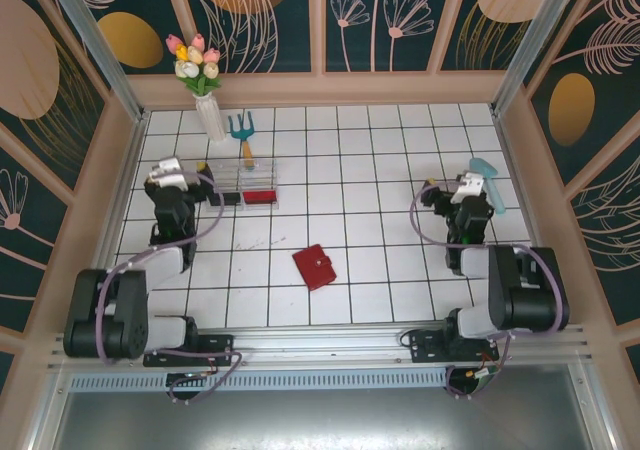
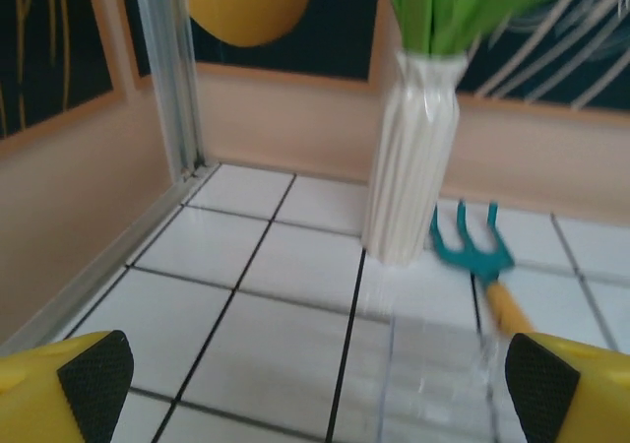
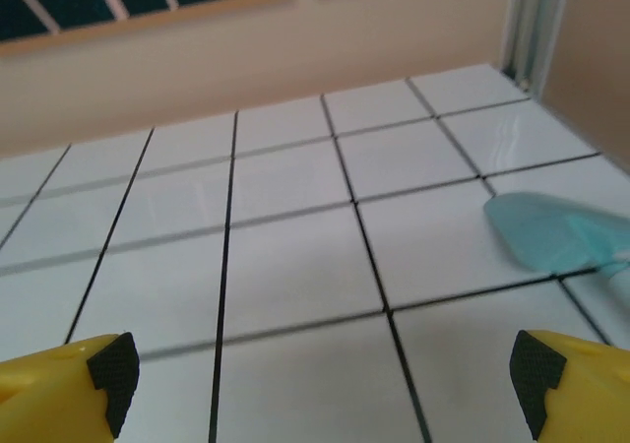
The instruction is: Take the credit cards out of the card holder
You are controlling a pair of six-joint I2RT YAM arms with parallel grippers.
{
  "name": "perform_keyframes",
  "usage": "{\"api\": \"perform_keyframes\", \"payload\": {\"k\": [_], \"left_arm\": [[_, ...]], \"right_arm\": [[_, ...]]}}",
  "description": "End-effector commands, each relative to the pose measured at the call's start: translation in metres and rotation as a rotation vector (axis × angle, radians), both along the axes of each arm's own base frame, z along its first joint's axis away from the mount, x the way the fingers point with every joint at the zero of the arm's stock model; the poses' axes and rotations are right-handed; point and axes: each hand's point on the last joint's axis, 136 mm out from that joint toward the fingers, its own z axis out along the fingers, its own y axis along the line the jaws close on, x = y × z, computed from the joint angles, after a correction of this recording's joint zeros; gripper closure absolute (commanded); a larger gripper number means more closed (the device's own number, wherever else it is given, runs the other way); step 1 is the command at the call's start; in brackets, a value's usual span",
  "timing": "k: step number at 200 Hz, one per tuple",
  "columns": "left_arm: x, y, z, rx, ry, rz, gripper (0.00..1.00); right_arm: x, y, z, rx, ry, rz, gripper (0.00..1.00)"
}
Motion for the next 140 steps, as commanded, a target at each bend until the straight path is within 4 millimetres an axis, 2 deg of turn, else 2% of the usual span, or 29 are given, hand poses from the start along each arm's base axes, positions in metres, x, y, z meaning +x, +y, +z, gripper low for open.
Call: {"api": "perform_keyframes", "payload": {"k": [1,10,21,39,57,66,88,97,115,140], "left_arm": [[-0.011,0.018,0.013,-0.166,0.106,0.129,0.01],[-0.015,0.018,0.021,-0.24,0.138,0.153,0.01],[-0.018,0.007,0.029,-0.29,0.166,0.099,0.01],[-0.029,-0.006,0.034,-0.403,0.161,0.051,0.03],[-0.039,-0.022,0.024,-0.538,0.177,-0.01,0.08],[-0.045,-0.033,0.014,-0.612,0.199,-0.052,0.15],[-0.061,-0.068,-0.016,-0.799,0.281,-0.157,0.2],[-0.07,-0.084,-0.028,-0.835,0.315,-0.186,0.22],[-0.09,-0.115,-0.043,-0.877,0.352,-0.218,0.22],[-0.118,-0.155,-0.071,-0.993,0.417,-0.269,0.26]], "right_arm": [[0.006,-0.024,0.035,0.16,0.057,-0.174,0.01],[0.009,-0.025,0.047,0.21,0.088,-0.188,0.01],[0.011,-0.025,0.058,0.276,0.134,-0.209,0.01],[0.016,-0.014,0.076,0.347,0.156,-0.144,0.01],[0.017,0.01,0.093,0.369,0.158,-0.027,0.01],[0.016,0.022,0.098,0.351,0.17,0.002,0.01],[0.01,0.073,0.1,0.265,0.243,0.132,0.01],[0.005,0.097,0.093,0.225,0.295,0.192,0.02],[-0.012,0.146,0.074,0.15,0.396,0.329,0.12],[-0.048,0.205,0.046,0.084,0.506,0.484,0.22]]}}
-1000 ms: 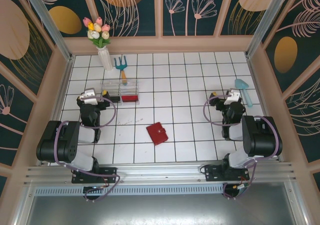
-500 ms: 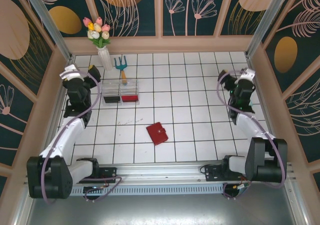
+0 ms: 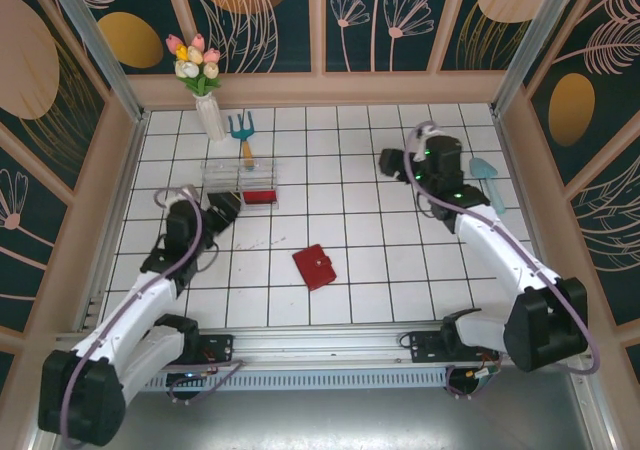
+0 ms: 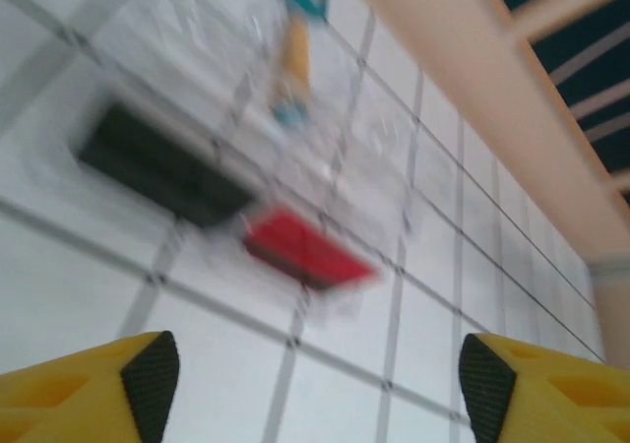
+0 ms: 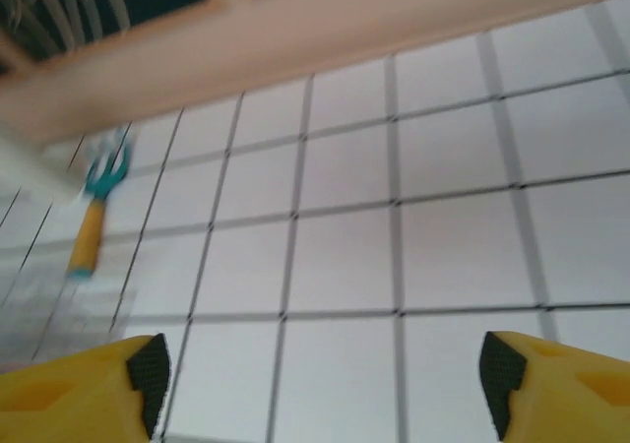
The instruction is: Take the credit cards out of the card holder
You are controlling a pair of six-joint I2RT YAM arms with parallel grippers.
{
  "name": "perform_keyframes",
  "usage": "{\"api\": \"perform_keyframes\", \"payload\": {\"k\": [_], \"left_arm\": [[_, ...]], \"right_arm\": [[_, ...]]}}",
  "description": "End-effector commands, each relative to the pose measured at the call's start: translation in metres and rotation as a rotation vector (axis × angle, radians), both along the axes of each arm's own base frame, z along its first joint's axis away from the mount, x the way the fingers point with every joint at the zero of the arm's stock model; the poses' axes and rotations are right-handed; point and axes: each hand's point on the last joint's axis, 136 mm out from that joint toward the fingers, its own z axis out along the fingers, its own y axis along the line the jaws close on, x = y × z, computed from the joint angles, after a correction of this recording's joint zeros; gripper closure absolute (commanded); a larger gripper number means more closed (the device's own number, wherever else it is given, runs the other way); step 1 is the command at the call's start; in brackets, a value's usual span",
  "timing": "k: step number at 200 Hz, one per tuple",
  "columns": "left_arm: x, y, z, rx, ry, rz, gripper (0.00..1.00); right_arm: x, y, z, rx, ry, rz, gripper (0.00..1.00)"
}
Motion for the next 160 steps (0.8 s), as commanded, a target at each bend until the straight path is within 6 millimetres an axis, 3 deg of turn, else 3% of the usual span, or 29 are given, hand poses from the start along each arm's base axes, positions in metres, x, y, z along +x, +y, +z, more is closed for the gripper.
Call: {"api": "perform_keyframes", "payload": {"k": [1,34,60,89,133,160], "left_arm": [[-0.02,-0.03,-0.013,-0.176,0.053,0.0,0.26],[-0.046,-0.078,-0.038,-0.247,0.109,-0.081,0.29],[-0.058,-0.109,-0.058,-0.267,0.163,-0.15,0.32],[-0.066,-0.136,-0.072,-0.253,0.214,-0.223,0.36],[-0.08,-0.147,-0.096,-0.218,0.298,-0.268,0.41],[-0.084,-0.155,-0.102,-0.205,0.33,-0.308,0.47]], "right_arm": [[-0.039,0.039,-0.039,-0.098,0.148,0.149,0.22],[-0.093,0.094,-0.08,-0.143,0.246,0.299,0.37],[-0.123,0.121,-0.114,-0.142,0.347,0.384,0.66],[-0.142,0.134,-0.147,-0.169,0.441,0.427,0.93],[-0.164,0.145,-0.17,-0.181,0.493,0.495,0.94],[-0.164,0.147,-0.181,-0.203,0.503,0.487,0.95]]}}
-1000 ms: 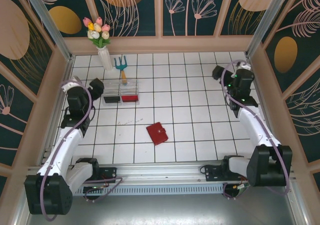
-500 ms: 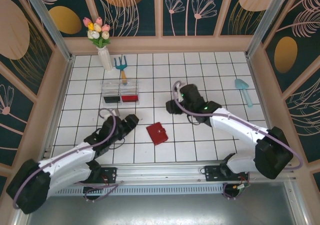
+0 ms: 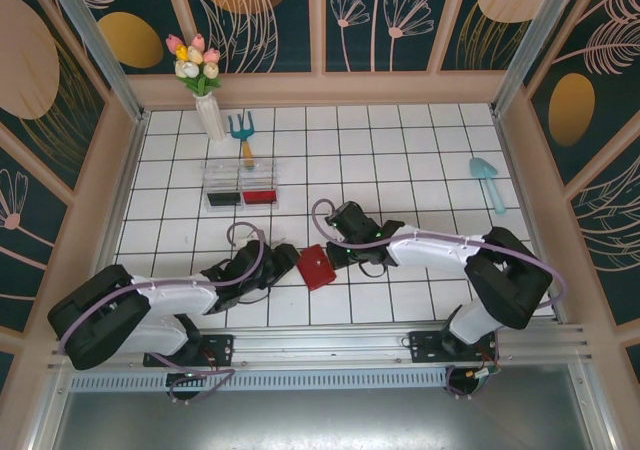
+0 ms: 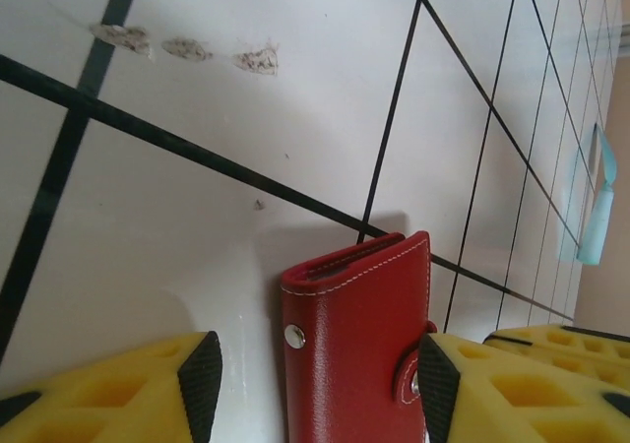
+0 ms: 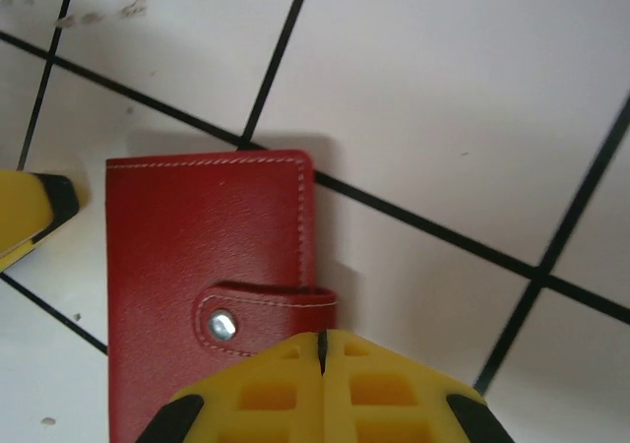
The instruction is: Take the credit cards out of the card holder
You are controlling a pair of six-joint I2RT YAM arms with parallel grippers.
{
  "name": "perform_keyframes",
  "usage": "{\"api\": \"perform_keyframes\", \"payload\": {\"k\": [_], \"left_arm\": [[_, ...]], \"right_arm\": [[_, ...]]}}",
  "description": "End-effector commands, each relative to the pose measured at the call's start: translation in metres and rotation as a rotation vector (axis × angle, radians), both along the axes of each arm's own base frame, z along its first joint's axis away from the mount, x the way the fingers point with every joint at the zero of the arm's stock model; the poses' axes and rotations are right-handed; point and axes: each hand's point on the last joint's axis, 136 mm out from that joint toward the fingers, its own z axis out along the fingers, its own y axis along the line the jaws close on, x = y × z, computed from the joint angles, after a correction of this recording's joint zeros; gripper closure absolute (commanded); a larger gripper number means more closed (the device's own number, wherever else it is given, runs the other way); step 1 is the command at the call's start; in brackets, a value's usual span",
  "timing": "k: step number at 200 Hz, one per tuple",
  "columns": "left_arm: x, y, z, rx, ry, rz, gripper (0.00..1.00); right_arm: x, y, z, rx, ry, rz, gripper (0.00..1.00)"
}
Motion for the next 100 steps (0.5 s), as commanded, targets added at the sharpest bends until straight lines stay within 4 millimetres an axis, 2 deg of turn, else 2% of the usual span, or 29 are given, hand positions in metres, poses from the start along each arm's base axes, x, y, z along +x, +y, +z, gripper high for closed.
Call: {"api": "perform_keyframes", "payload": {"k": [1,9,19,46,64,73,87,100], "left_arm": [[-0.003,-0.015,0.001,-0.03,0.026,-0.043,0.48],[-0.004,-0.018,-0.002,-0.022,0.04,-0.055,0.52],[-0.005,-0.021,-0.004,-0.005,0.052,-0.07,0.51],[-0.007,-0.021,-0.007,0.017,0.061,-0.08,0.53],[-0.007,-0.02,-0.01,0.032,0.065,-0.08,0.61],[-0.008,-0.02,-0.012,0.039,0.068,-0.085,0.69],[-0.007,-0.02,-0.015,0.052,0.075,-0.089,0.7],[-0.007,-0.021,-0.016,0.059,0.078,-0.092,0.79]], "right_arm": [[-0.001,0.006,-0.009,0.002,0.009,-0.001,0.95],[0.001,0.007,-0.011,-0.005,0.008,-0.004,0.95],[0.002,0.009,-0.011,-0.01,0.009,-0.004,0.95],[0.004,0.017,0.001,-0.048,-0.06,0.012,0.78],[0.002,0.02,0.006,-0.066,-0.089,0.019,0.69],[0.001,0.021,0.006,-0.079,-0.098,0.028,0.64],[-0.001,0.023,0.003,-0.105,-0.113,0.039,0.64],[-0.002,0.025,0.0,-0.124,-0.122,0.058,0.64]]}}
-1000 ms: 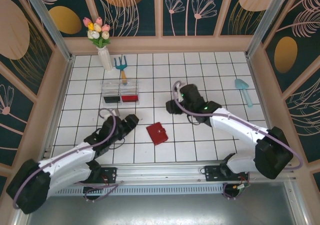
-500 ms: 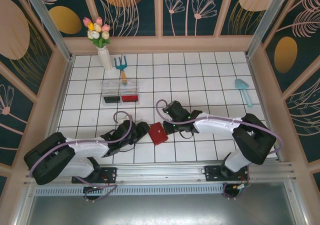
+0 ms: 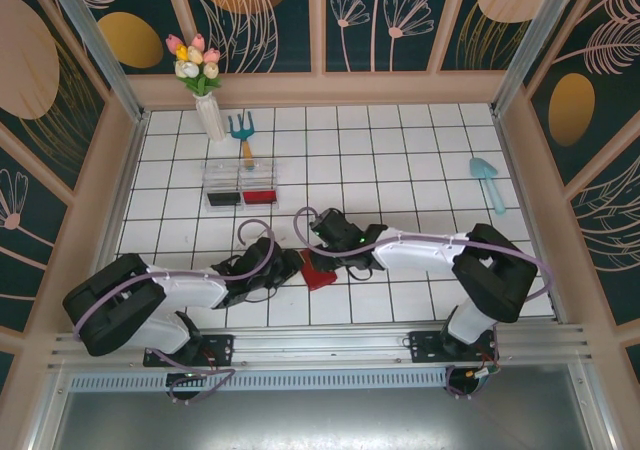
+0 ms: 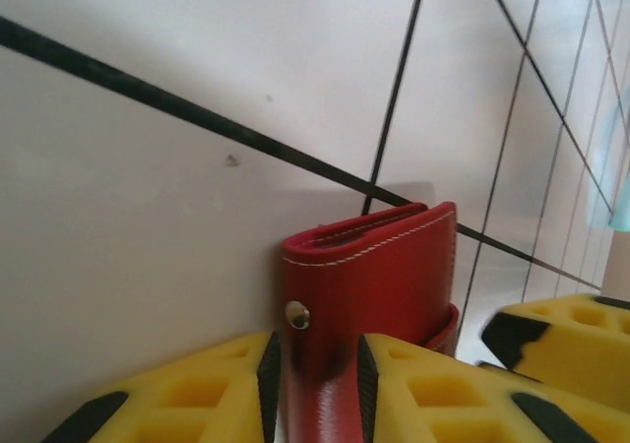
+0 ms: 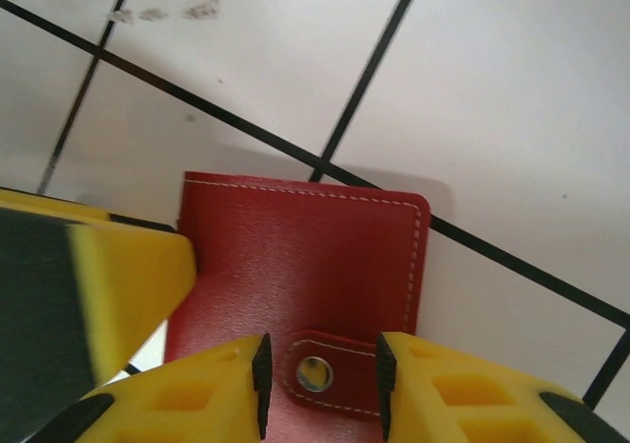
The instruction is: Take the credit cards out of the card holder
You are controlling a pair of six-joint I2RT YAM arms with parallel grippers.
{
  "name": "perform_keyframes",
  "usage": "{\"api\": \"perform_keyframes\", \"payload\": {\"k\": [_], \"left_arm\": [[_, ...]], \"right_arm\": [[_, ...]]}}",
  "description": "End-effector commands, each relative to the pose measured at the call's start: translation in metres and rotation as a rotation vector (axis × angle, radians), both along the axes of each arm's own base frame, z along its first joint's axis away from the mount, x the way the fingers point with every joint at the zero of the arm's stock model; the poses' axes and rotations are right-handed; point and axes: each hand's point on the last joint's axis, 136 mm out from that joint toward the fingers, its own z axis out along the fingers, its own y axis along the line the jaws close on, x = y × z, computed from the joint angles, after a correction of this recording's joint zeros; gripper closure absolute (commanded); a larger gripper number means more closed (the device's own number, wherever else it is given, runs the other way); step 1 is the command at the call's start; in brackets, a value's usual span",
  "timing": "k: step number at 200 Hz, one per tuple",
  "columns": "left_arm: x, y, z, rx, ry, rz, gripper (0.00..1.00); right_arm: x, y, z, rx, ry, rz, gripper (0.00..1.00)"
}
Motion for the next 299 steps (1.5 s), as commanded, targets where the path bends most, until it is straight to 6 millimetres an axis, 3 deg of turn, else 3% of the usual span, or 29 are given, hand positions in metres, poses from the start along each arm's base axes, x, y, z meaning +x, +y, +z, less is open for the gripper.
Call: {"api": "perform_keyframes", "payload": {"k": [1,45,97,116,149,159,193,218,240,244,277,290,299], "left_arm": [[-0.001,-0.004,-0.003,0.024,0.017,-0.022,0.79],[0.0,-0.001,-0.003,0.033,0.015,-0.011,0.79],[-0.001,0.002,-0.004,0.042,0.022,0.003,0.8],[-0.001,0.004,-0.007,0.053,0.032,0.01,0.87],[-0.001,0.008,-0.009,0.067,0.042,0.026,0.93],[-0.002,0.009,-0.011,0.074,0.047,0.032,1.0],[-0.004,0.016,-0.015,0.095,0.065,0.052,1.0],[-0.005,0.019,-0.016,0.101,0.066,0.062,1.0],[-0.002,0.011,-0.01,0.073,0.039,0.035,1.0],[-0.001,0.008,-0.008,0.062,0.031,0.028,0.96],[0.006,-0.011,0.011,0.001,-0.039,-0.038,0.71],[0.008,-0.015,0.014,-0.006,-0.052,-0.053,0.68],[0.009,-0.017,0.015,-0.011,-0.058,-0.056,0.67]], "right_arm": [[0.003,-0.002,-0.003,-0.071,-0.042,0.006,0.64],[0.0,-0.005,-0.021,-0.148,-0.062,0.042,0.64],[-0.006,-0.007,-0.029,-0.211,-0.099,0.064,0.53],[-0.005,-0.01,-0.027,-0.247,-0.139,0.067,0.53],[-0.002,-0.019,-0.028,-0.285,-0.168,0.049,0.64],[-0.001,-0.021,-0.024,-0.283,-0.178,0.036,0.68],[0.005,-0.027,-0.01,-0.282,-0.216,-0.006,0.74],[0.009,-0.036,-0.002,-0.289,-0.235,-0.044,0.9],[0.006,-0.031,0.003,-0.244,-0.216,-0.039,0.96],[0.006,-0.029,0.004,-0.234,-0.213,-0.037,1.0],[0.005,-0.023,0.008,-0.197,-0.187,-0.052,1.0],[0.004,-0.024,0.008,-0.198,-0.172,-0.063,0.69],[0.002,-0.025,0.006,-0.203,-0.153,-0.071,0.63]]}}
